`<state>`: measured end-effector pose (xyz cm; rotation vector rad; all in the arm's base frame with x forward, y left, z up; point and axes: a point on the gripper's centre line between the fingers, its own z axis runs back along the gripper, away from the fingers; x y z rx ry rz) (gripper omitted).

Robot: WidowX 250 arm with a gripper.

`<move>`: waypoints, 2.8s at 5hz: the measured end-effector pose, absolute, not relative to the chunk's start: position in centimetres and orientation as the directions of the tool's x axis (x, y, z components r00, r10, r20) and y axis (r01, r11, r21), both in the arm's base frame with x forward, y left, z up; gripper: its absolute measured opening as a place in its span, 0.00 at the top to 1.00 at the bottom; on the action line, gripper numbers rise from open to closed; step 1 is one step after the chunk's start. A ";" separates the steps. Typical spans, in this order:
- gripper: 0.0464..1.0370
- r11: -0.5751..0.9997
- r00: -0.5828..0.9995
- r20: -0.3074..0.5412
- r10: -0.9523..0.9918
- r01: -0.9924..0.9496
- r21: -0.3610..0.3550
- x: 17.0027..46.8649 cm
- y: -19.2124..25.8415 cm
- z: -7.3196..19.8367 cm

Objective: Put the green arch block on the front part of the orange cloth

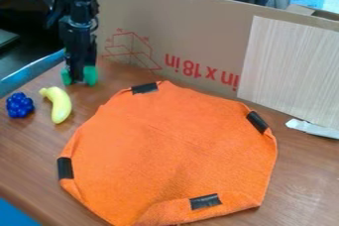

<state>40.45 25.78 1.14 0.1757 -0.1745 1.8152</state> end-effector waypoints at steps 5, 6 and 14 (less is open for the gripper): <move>0.46 0.325 0.288 0.269 0.919 -0.940 -0.105 41.0 16.7 5.7; 0.46 0.551 0.514 0.297 0.805 -0.833 -0.050 40.4 13.7 6.0; 0.46 0.844 0.818 0.272 -0.507 0.535 -0.037 27.4 -2.8 2.0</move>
